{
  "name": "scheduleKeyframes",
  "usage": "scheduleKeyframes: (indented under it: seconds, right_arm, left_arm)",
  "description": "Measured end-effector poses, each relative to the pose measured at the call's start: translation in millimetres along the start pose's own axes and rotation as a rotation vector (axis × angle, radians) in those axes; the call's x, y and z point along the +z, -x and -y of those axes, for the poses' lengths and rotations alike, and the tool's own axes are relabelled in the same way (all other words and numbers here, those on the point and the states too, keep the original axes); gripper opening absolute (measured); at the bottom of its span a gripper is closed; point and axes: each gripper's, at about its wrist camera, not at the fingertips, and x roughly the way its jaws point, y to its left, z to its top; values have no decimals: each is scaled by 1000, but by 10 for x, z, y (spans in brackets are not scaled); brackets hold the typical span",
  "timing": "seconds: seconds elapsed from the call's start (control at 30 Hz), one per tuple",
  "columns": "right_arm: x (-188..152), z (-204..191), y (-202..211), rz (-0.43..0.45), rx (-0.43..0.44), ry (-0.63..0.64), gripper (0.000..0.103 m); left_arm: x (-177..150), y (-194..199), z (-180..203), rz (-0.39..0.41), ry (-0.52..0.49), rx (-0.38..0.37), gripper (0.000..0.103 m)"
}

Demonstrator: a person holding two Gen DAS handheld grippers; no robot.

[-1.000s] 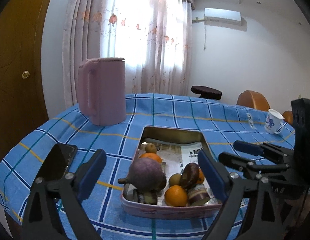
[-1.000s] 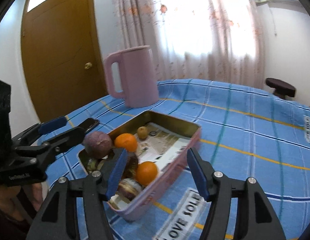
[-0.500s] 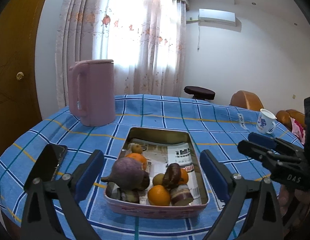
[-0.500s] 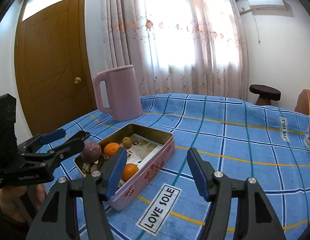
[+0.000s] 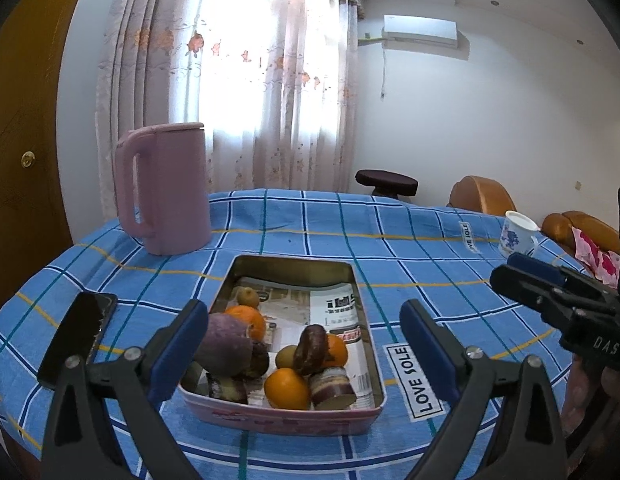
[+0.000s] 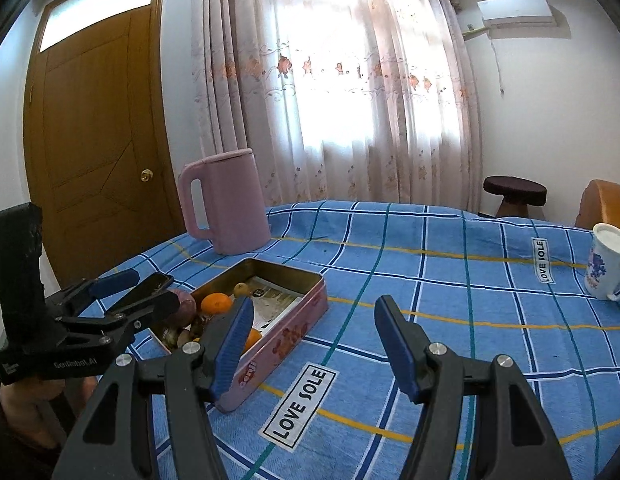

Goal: Organize fruits

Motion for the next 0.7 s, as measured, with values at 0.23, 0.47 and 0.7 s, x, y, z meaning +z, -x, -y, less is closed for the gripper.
scheduleKeyframes:
  seconds: [0.23,0.47,0.7]
  right_arm:
    - [4,-1,46,12,-4,-2,64]
    - [-18,6,61,16,-8,-3,65]
    - [-31,40,90,22,-14,-10,65]
  left_arm:
    - [6,10,35,2,-8,0,99]
    - [-6,11,74,1,-18,-3,99]
    - [-13,20,107,2,-28,-1,100]
